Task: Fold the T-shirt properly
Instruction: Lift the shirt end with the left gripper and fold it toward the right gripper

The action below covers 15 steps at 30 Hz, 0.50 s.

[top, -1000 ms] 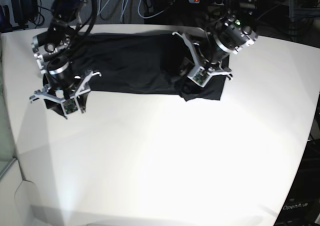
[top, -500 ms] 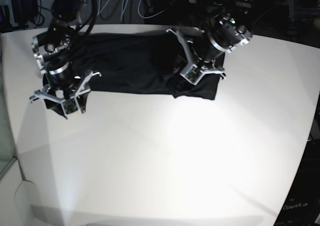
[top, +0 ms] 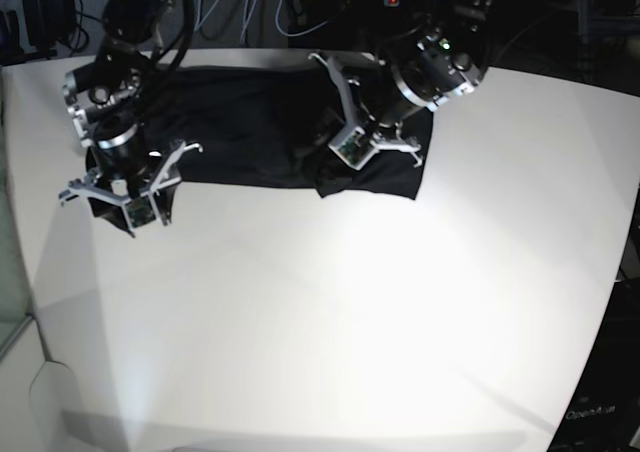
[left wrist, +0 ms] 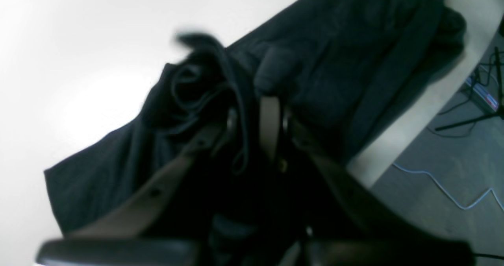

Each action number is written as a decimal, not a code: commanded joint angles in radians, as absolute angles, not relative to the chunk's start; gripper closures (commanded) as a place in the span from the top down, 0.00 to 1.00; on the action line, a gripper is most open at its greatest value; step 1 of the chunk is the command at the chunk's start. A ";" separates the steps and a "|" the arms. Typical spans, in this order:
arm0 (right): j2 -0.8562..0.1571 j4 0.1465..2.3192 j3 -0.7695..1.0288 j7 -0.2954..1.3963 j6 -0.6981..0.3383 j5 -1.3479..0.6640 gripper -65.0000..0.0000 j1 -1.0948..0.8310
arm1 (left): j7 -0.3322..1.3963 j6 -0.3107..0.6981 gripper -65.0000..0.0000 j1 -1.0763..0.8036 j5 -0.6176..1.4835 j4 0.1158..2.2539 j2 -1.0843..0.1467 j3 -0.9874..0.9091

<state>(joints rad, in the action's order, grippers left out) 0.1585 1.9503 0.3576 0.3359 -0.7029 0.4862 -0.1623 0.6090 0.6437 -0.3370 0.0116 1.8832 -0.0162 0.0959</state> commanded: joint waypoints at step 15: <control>0.157 1.966 0.357 0.311 -0.698 0.475 0.45 -0.153 | 0.582 0.647 0.00 -0.306 0.033 1.897 0.024 0.124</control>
